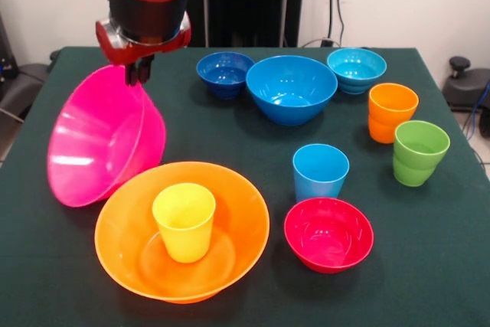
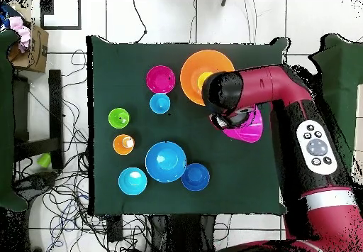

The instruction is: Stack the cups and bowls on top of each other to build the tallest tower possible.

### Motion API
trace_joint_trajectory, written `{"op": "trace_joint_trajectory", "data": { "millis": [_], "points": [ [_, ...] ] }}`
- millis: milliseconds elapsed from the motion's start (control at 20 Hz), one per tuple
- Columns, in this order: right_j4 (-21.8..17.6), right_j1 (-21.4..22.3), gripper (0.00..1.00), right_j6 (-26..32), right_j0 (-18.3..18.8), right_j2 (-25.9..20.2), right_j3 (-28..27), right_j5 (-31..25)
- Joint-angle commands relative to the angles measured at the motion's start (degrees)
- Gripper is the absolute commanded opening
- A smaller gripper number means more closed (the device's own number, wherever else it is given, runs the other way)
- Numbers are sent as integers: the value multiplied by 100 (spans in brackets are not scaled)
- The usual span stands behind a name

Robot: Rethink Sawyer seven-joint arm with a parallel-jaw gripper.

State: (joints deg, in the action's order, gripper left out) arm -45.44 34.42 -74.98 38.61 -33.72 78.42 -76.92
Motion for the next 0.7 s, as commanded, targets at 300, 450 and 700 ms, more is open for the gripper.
{"op": "trace_joint_trajectory", "data": {
  "millis": [300, 450, 700],
  "points": [
    [10, 146, 0, 1433, -2, -164, 111, -24],
    [72, 313, 0, 1499, 112, -160, 291, -44],
    [152, 394, 0, 1554, 157, -178, 333, -160]
  ]
}}
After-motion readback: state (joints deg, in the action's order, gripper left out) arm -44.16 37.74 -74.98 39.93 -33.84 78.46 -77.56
